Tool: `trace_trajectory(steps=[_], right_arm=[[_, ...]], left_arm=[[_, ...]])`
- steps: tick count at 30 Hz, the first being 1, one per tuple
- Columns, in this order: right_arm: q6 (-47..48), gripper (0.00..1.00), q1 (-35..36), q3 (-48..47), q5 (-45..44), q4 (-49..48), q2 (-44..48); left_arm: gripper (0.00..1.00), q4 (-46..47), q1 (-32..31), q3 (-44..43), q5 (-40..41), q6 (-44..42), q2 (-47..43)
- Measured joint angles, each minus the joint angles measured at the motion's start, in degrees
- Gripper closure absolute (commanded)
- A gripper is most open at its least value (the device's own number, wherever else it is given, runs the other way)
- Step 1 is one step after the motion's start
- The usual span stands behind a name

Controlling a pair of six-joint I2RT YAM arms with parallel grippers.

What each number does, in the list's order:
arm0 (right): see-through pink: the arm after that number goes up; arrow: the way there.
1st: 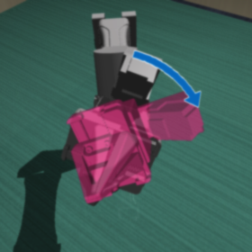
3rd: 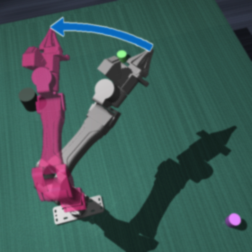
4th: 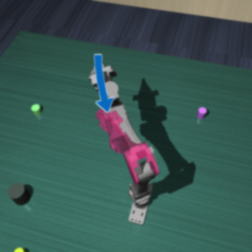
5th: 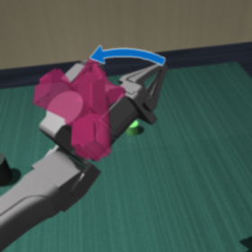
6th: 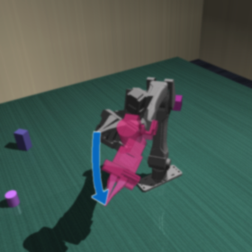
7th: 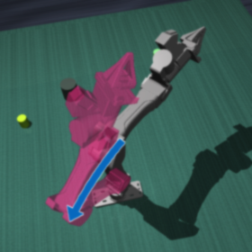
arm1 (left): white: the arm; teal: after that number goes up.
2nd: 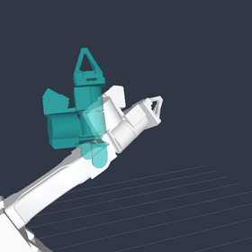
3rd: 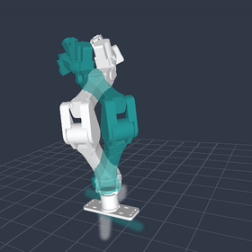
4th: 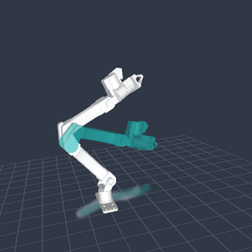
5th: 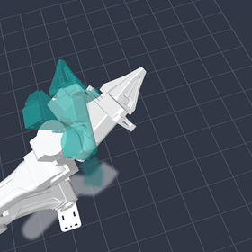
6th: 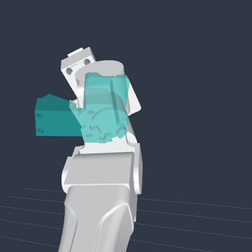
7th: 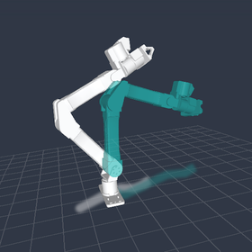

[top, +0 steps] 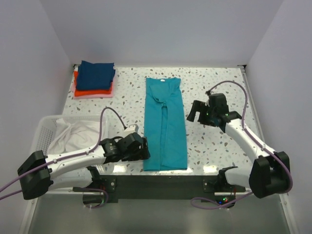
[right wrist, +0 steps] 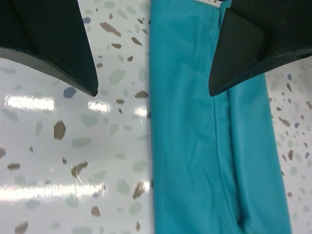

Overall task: Fold and stack the t-shirts
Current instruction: Fold the tshirt

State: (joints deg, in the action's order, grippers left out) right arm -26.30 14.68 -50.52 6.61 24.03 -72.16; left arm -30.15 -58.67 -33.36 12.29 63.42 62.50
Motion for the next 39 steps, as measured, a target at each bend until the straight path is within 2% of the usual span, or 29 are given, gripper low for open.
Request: trace_trajectory(steps=[3, 4, 14, 20, 30, 32, 34, 36, 39], right_arm=[[-1.4, 0.01, 0.0, 6.0, 0.0, 0.4, 3.5], [-1.6, 0.01, 0.0, 7.0, 0.0, 0.6, 4.6], [-2.3, 0.01, 0.0, 9.6, -0.1, 0.9, 9.3], [-2.8, 0.01, 0.0, 10.7, -0.2, 1.3, 9.3], [-3.1, 0.01, 0.1, 11.5, -1.5, 4.0, 10.8], [-3.1, 0.01, 0.5, 12.3, -1.3, 4.4, 11.6], [-3.4, 0.01, 1.5, 13.2, -1.2, 4.8, 12.3], [-4.2, 0.01, 3.8, 14.0, -1.7, 5.7, 13.0], [-6.1, 0.01, 9.7, 14.6, -3.2, 7.0, 13.7]], left_arm=[[0.10, 2.4, 0.0, 2.5, -2.7, 0.0, -0.1], [0.14, 3.3, 0.0, 3.5, -3.6, 0.1, -0.1], [0.45, 10.7, -0.7, 8.5, -10.6, 0.2, -0.1], [0.56, 11.7, -2.1, 8.8, -12.3, 0.4, 1.2], [0.83, 13.0, -2.9, 8.9, -13.4, 1.1, 3.7], [0.84, 12.9, -3.0, 8.9, -13.4, 1.2, 3.9], [0.86, 13.0, -3.0, 8.9, -13.6, 1.5, 4.1], [0.94, 13.4, -3.0, 8.9, -13.7, 1.6, 4.5], [1.00, 14.2, -3.0, 8.8, -14.3, 2.0, 5.1]])
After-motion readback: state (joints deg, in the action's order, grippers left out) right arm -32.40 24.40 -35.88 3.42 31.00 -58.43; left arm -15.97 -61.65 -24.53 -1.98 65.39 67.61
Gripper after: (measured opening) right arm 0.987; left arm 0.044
